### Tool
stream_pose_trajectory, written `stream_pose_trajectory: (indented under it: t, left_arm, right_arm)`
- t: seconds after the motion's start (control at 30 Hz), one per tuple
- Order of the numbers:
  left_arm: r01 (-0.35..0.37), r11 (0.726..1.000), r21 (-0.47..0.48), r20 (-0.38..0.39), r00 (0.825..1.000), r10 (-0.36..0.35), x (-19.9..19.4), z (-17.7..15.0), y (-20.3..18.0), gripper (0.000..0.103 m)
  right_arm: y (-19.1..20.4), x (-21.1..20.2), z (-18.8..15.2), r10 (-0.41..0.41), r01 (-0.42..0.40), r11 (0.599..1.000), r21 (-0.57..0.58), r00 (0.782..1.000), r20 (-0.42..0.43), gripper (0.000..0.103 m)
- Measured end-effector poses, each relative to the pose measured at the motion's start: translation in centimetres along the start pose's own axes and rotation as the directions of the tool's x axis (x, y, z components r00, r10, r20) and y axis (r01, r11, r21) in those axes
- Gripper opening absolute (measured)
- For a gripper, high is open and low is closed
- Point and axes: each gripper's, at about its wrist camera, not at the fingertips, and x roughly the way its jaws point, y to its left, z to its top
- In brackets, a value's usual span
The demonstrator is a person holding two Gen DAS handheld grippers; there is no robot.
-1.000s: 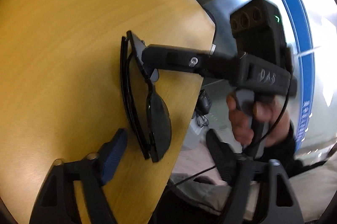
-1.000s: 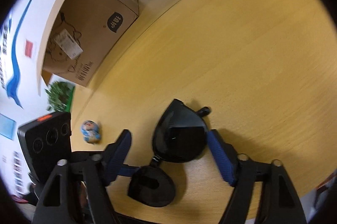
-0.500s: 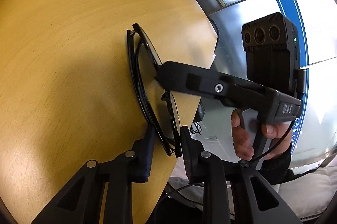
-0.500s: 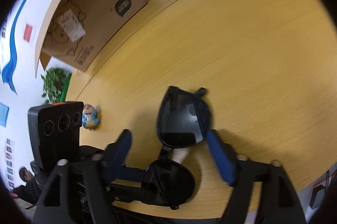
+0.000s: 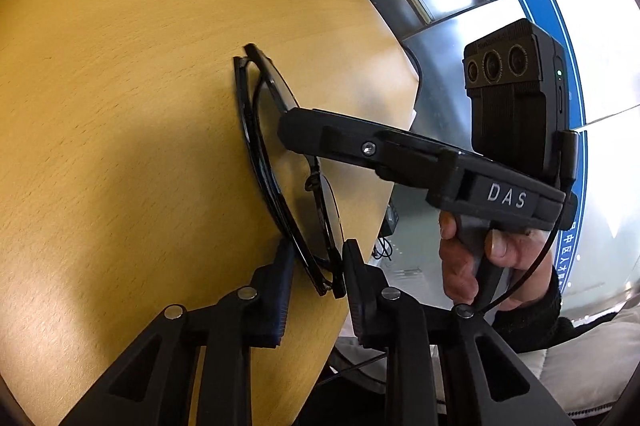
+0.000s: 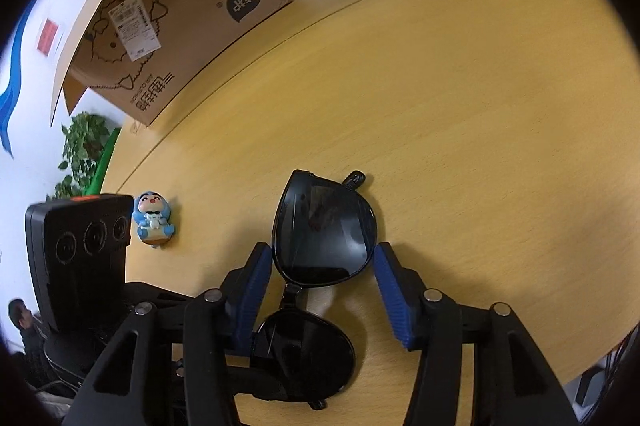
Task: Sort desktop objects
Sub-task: 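Lift the dark-lens sunglasses off the table with the right gripper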
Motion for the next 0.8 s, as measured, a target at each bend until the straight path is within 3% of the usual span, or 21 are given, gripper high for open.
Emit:
stream_pose_trajectory:
  t: [0.17, 0.3, 0.37, 0.53, 0.67, 0.7, 0.73, 0.77, 0.8]
  left_arm:
    - [0.025, 1.000, -0.007, -0.006, 1.000, -0.025, 0.1, -0.3, 0.3, 0.023]
    - [0.041, 0.999, -0.002, -0.005, 0.999, -0.041, 0.4, -0.3, 0.4, 0.023]
    - [0.042, 0.999, 0.005, -0.005, 0.999, -0.042, -0.8, -1.0, 0.9, 0.024]
    - [0.043, 0.999, -0.001, 0.020, 0.999, -0.043, -1.9, -0.9, 1.6, 0.023]
    - [-0.007, 0.999, 0.033, 0.059, 0.998, 0.005, -3.3, -0.8, 1.0, 0.023]
    - [-0.023, 0.999, 0.045, 0.075, 0.997, 0.019, -3.9, -0.8, 0.9, 0.023]
    - [-0.039, 0.998, 0.056, 0.092, 0.995, 0.034, -4.5, -0.8, 0.7, 0.023]
    - [-0.072, 0.995, 0.070, 0.118, 0.991, 0.063, -5.4, -0.6, 0.3, 0.023]
    - [-0.105, 0.991, 0.084, 0.144, 0.985, 0.092, -6.3, -0.5, -0.1, 0.023]
  right_arm:
    - [0.4, -0.3, -0.6, -0.048, 0.048, 0.999, 0.021, 0.999, -0.025, 0.062]
    - [0.8, -0.1, -0.7, -0.045, 0.046, 0.999, 0.020, 0.999, -0.030, 0.063]
    - [1.3, 0.2, -0.7, -0.067, 0.067, 0.998, 0.000, 0.998, -0.018, 0.051]
    - [1.4, 0.5, -0.6, -0.029, 0.029, 1.000, 0.006, 0.999, 0.016, 0.050]
    - [1.8, 0.2, -0.5, 0.023, -0.024, 1.000, 0.014, 0.998, 0.058, 0.049]
    - [2.0, 0.0, -0.4, 0.041, -0.043, 0.999, 0.014, 0.996, 0.074, 0.047]
    - [2.2, -0.4, -0.2, 0.091, -0.093, 0.996, 0.016, 0.991, 0.097, 0.030]
    - [2.6, -0.9, 0.2, 0.120, -0.122, 0.992, 0.011, 0.986, 0.117, 0.002]
    - [3.0, -1.4, 0.5, 0.144, -0.146, 0.989, 0.005, 0.980, 0.137, 0.002]
